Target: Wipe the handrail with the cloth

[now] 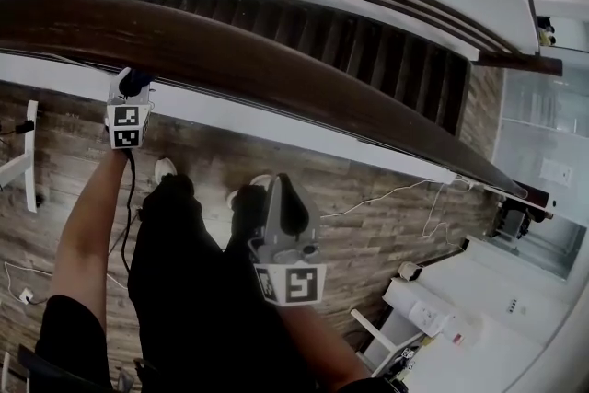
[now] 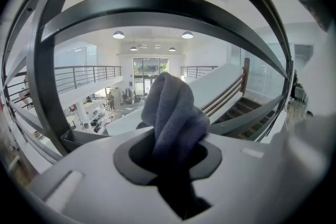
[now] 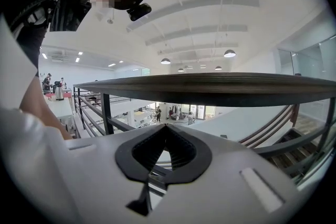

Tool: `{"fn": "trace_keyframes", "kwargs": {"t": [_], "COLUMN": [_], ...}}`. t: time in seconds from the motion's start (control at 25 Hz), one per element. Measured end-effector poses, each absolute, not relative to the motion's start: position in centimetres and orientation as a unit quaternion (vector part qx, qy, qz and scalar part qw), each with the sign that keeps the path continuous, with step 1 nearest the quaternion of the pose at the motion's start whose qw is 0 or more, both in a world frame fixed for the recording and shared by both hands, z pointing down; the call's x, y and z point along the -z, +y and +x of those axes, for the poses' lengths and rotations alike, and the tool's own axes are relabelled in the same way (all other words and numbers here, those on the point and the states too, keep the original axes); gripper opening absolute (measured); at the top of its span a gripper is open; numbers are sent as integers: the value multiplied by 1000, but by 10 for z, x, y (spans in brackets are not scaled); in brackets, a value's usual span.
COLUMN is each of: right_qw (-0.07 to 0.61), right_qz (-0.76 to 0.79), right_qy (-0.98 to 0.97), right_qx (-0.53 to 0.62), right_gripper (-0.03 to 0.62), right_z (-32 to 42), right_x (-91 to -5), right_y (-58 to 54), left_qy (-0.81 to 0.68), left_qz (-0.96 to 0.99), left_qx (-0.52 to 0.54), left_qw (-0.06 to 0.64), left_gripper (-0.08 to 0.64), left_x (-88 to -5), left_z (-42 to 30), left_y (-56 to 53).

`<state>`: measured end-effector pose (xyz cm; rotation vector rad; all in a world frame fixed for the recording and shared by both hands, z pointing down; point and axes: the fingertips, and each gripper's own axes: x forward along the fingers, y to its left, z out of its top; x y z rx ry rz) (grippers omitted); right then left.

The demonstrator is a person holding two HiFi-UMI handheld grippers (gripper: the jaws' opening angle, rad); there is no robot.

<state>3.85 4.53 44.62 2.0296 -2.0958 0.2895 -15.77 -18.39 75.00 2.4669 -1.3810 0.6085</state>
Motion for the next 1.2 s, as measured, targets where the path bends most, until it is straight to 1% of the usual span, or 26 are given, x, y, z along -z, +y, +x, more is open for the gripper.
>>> {"fn": "trace_keyframes", "kwargs": {"t": [0.2,0.44,0.76,1.2], "right_qw": [103,85,94,95], "right_qz": [701,721,711,709], "right_qy": [-698,-679,-688,-687], "right_qx": [-103,-106,-108,-125], "right_gripper": [3,3,3,3], "right_z": [48,55,60,90], "right_x": [-445,-440,-441,-444], "right_y": [48,44,40,49], "left_qy": [-461,-454,-441,-448], "left_qz": [855,859,864,858], "left_qx": [-204,-202,-205,-212], "left_qw": [122,128,134,132], "left_gripper": [81,81,81,81], "left_x": [-748,-747,-747,-748], "left_z": [-133,-113,-91,-72], "left_y": [-172,-165,-156,-144]}}
